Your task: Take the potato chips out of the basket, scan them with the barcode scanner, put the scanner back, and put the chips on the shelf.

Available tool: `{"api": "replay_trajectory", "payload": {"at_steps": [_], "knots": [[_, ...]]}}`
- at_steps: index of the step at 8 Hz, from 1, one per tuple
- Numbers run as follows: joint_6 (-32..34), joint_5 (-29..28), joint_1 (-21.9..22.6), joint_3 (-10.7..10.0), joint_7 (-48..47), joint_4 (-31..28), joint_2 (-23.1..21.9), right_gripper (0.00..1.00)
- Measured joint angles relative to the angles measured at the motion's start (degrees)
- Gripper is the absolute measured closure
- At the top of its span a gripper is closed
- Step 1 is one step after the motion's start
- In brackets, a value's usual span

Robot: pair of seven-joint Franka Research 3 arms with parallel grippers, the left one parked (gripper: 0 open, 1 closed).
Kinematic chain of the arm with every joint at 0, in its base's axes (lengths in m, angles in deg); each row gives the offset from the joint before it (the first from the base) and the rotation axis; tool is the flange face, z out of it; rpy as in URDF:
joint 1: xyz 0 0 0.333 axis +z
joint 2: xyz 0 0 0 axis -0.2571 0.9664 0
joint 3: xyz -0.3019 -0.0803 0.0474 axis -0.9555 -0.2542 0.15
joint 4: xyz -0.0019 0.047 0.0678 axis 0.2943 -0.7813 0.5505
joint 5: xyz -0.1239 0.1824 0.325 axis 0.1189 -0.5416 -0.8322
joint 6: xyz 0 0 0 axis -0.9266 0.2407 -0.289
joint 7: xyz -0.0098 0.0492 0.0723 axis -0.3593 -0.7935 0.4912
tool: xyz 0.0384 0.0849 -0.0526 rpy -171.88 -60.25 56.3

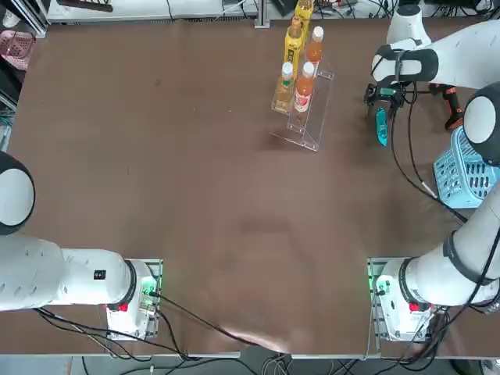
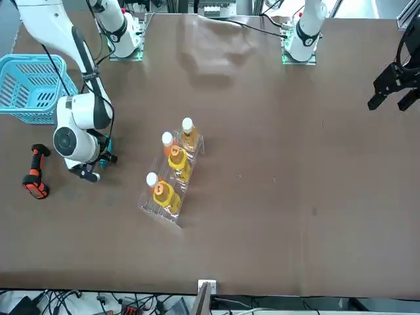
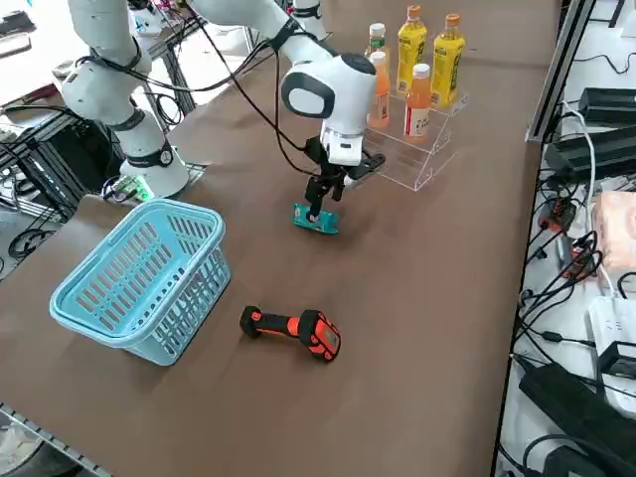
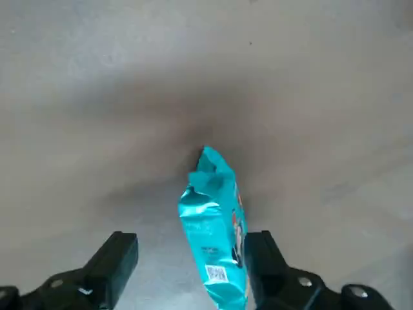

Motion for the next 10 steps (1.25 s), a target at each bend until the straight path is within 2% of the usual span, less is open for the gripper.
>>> {"api": "replay_trajectory", "payload": {"at_steps": [5, 10], "knots": [[-2.3, 0.6, 0.0, -0.3, -0.4, -3.3, 0.0, 0.00], [-3.3, 2.2, -0.1, -1.6, -0.6, -5.1, 0.0, 0.00]]}}
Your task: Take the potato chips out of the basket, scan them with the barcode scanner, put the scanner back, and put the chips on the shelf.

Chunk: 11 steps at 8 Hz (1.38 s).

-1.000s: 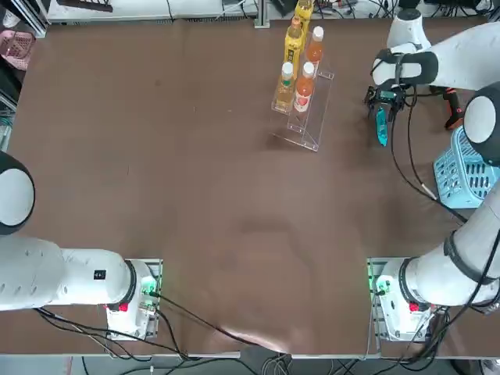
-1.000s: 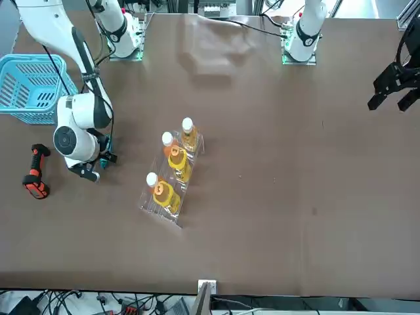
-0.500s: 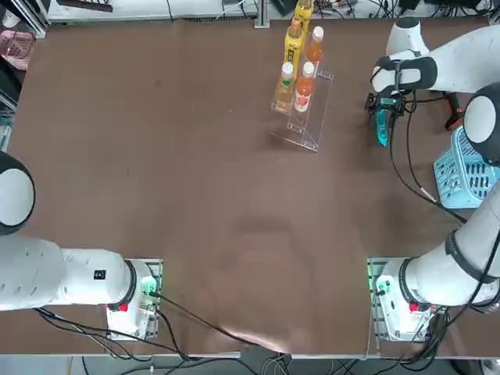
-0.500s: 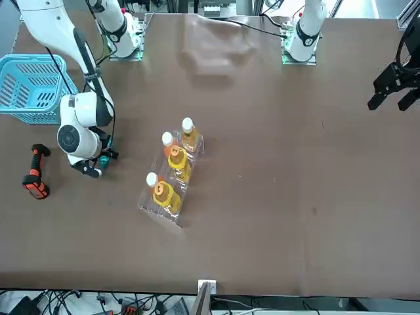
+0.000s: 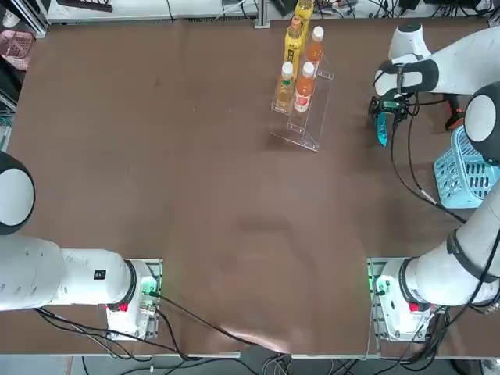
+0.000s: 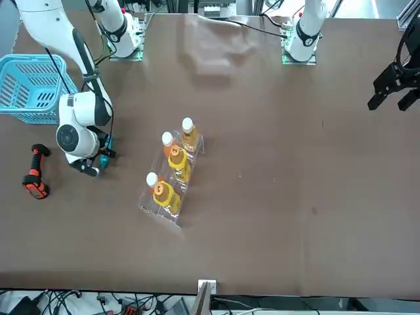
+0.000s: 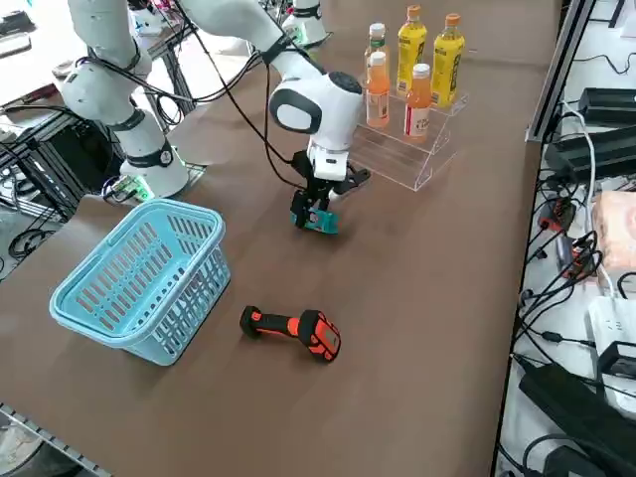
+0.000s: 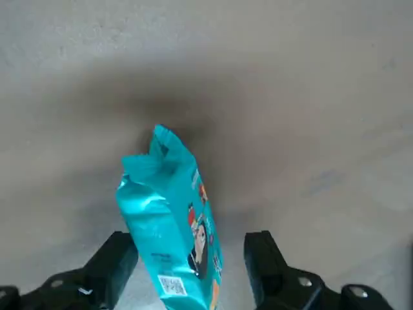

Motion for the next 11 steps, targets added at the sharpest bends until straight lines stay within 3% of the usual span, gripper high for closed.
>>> {"api": "replay_trajectory", "payload": {"at_steps": [4, 7, 11], "knots": [[-0.2, 0.0, 0.0, 0.0, 0.0, -0.5, 0.1, 0.00], [-0.2, 0.0, 0.0, 0.0, 0.0, -0.9, 0.1, 0.14], [-0.2, 0.0, 0.0, 0.0, 0.0, -1.1, 0.2, 0.23]]}}
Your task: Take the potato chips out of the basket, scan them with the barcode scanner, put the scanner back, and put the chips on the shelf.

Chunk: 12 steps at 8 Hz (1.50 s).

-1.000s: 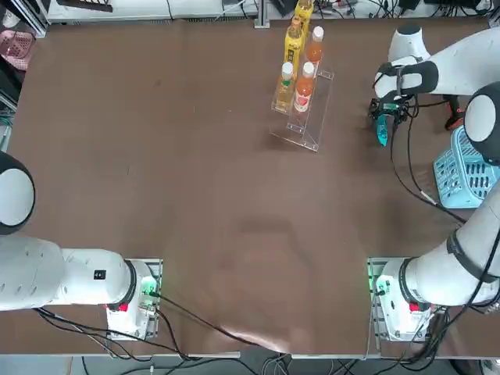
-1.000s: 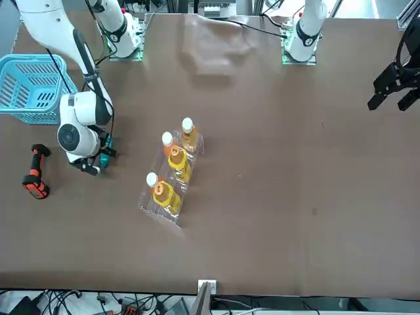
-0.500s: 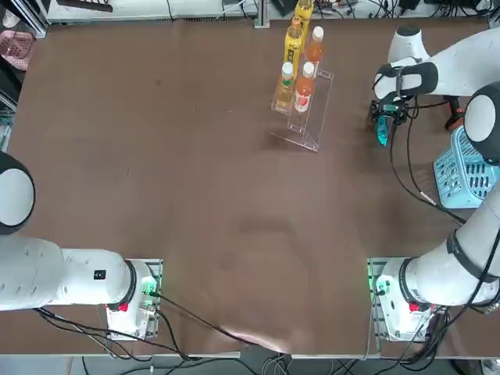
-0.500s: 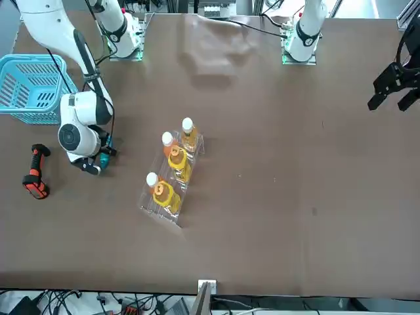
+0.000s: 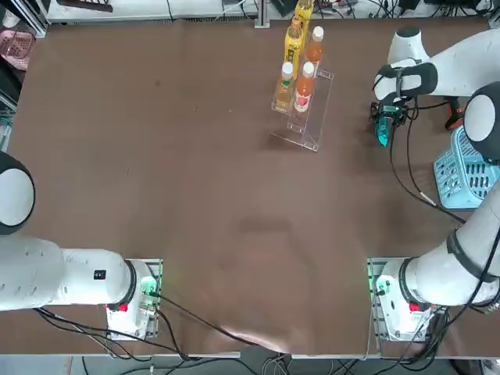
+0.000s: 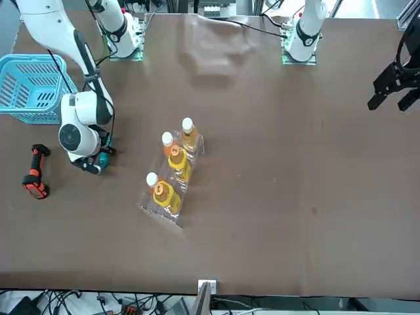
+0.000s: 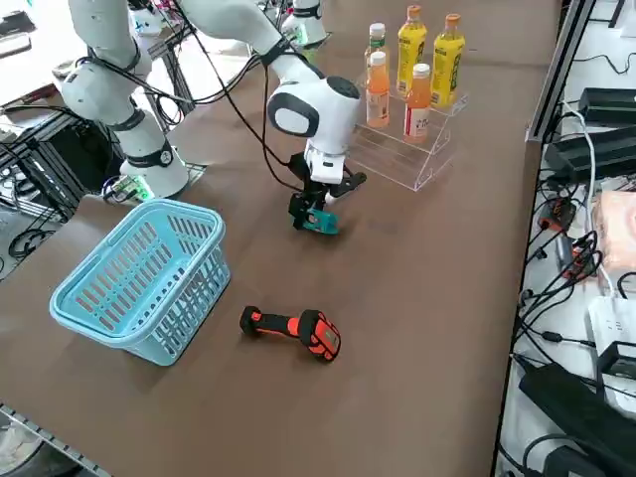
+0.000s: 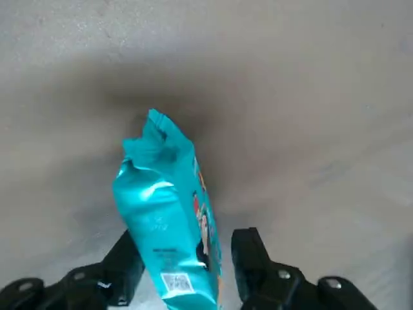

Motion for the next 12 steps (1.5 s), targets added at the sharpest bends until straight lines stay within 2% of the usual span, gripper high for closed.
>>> {"api": "replay_trajectory", "payload": {"at_steps": [1, 6, 11, 12], "knots": [[0.0, 0.0, 0.0, 0.0, 0.0, 0.0, 0.0, 0.31], [0.0, 0.1, 0.0, 0.0, 0.0, 0.0, 0.0, 0.54], [0.3, 0.3, 0.3, 0.2, 0.0, 0.9, -0.2, 0.56], [2.1, 0.4, 0.3, 0.3, 0.0, 2.2, -0.6, 0.56]]}}
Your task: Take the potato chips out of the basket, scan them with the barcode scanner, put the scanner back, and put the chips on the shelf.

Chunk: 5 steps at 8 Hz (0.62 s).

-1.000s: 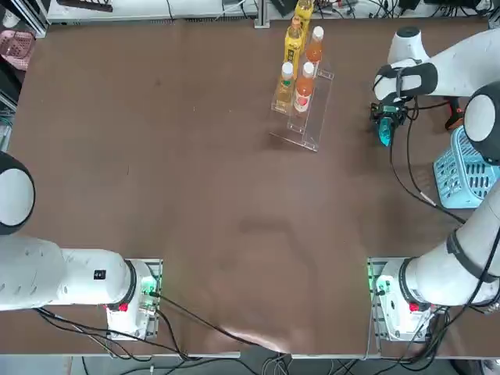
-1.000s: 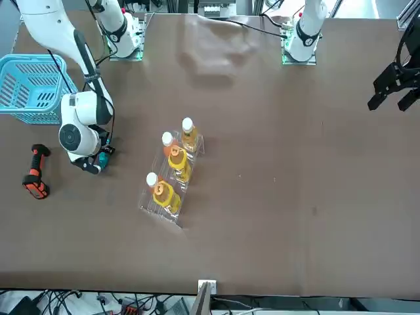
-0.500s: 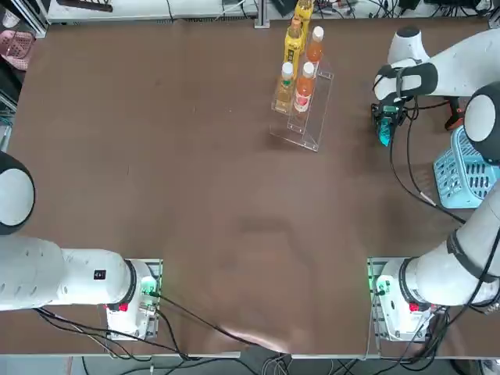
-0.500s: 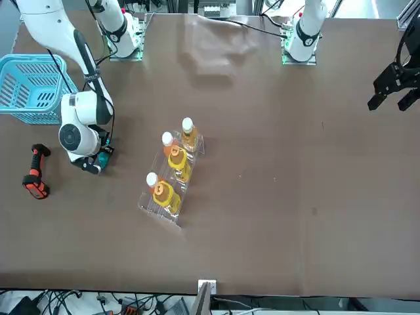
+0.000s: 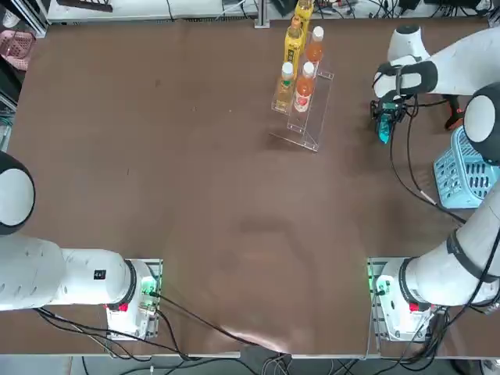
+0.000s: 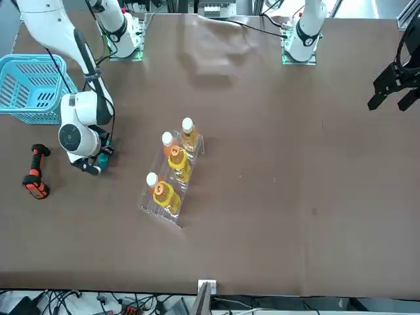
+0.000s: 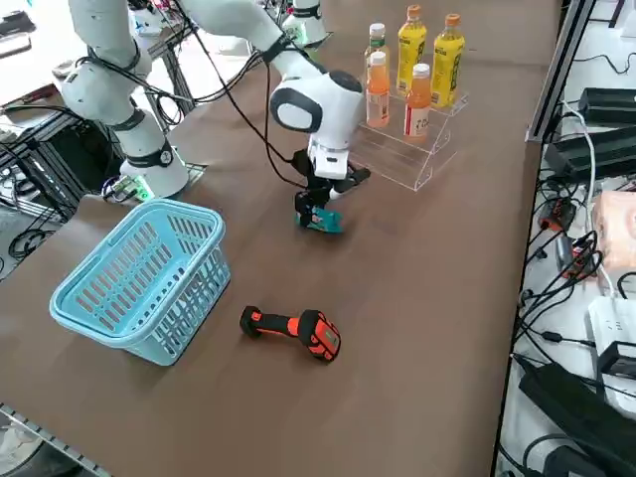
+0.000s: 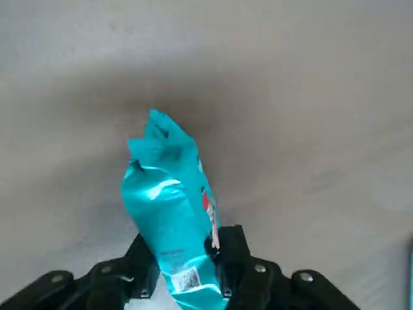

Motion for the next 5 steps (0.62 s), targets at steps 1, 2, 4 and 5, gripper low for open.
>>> {"api": "replay_trajectory", "payload": {"at_steps": [1, 2, 4, 5], "knots": [[3.4, 0.0, 0.1, 0.2, 0.0, 2.0, -0.7, 0.56], [6.0, 0.0, 0.1, 0.6, 0.1, 3.8, -1.8, 0.56], [7.6, -0.9, 0.1, 2.8, 0.3, 5.0, -4.9, 0.56], [7.7, -3.7, 0.2, 4.5, 0.3, 5.0, -5.9, 0.55]]}}
